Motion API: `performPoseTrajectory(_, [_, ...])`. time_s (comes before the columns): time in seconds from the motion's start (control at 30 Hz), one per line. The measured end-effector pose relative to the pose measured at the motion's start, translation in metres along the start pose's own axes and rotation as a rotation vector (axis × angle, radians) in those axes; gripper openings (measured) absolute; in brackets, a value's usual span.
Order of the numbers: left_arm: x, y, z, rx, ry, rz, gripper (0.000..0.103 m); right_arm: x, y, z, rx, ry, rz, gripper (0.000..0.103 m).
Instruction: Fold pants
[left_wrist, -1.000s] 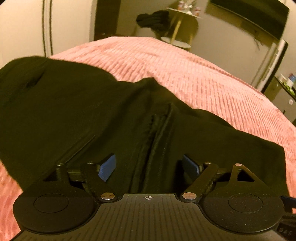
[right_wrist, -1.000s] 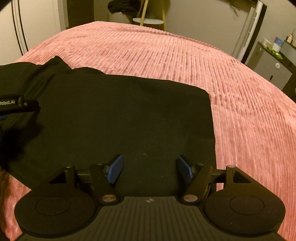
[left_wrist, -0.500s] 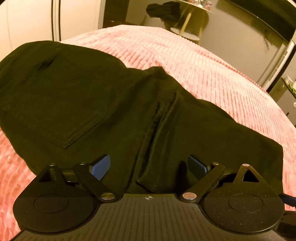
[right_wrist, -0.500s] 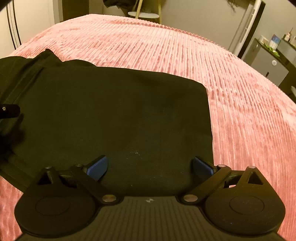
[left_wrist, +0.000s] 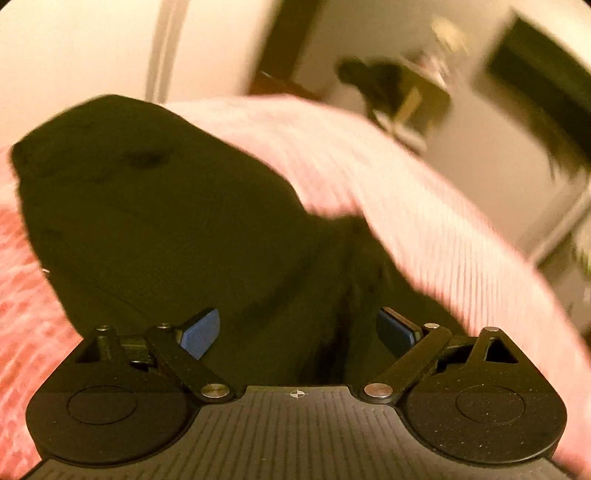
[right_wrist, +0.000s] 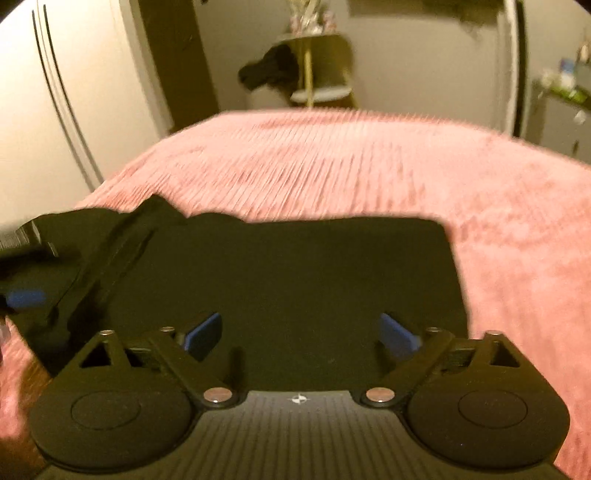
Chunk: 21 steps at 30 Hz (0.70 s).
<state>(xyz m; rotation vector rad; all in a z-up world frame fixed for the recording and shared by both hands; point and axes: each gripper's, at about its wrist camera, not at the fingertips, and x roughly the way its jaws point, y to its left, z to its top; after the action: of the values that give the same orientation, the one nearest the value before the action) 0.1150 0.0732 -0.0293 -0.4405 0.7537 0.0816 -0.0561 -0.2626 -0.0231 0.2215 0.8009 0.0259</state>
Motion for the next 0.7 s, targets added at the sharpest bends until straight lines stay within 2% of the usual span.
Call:
performPoseTrajectory(0.07, [-0.012, 0.022, 0.019, -0.070, -0.078, 0.010, 0.096, 0.011, 0.000, -0.001, -0.004, 0.064, -0.003, 0.072])
performPoseTrajectory(0.1, [-0.018, 0.033, 0.029, -0.088, -0.118, 0.020, 0.096, 0.015, -0.001, -0.002, -0.006, 0.089, -0.009, 0.069])
performPoseTrajectory(0.17, [-0.027, 0.060, 0.050, -0.108, -0.173, 0.050, 0.096, 0.022, 0.002, -0.002, -0.019, 0.101, -0.024, 0.067])
performPoseTrajectory(0.23, [-0.031, 0.090, 0.065, -0.134, -0.193, 0.090, 0.096, 0.024, 0.004, -0.002, -0.020, 0.096, -0.015, 0.068])
performPoseTrajectory(0.37, [-0.032, 0.158, 0.076, -0.230, -0.181, 0.127, 0.095, 0.028, -0.001, 0.000, 0.004, 0.088, 0.006, 0.076])
performPoseTrajectory(0.47, [-0.025, 0.198, 0.070, -0.290, -0.120, 0.094, 0.095, 0.033, -0.003, 0.004, 0.006, 0.087, 0.017, 0.081])
performPoseTrajectory(0.57, [-0.011, 0.218, 0.062, -0.330, -0.069, 0.091, 0.095, 0.032, 0.001, 0.003, -0.007, 0.088, 0.015, 0.085])
performPoseTrajectory(0.7, [0.000, 0.243, 0.056, -0.435, -0.055, -0.012, 0.095, 0.034, 0.004, 0.003, -0.019, 0.086, 0.007, 0.087])
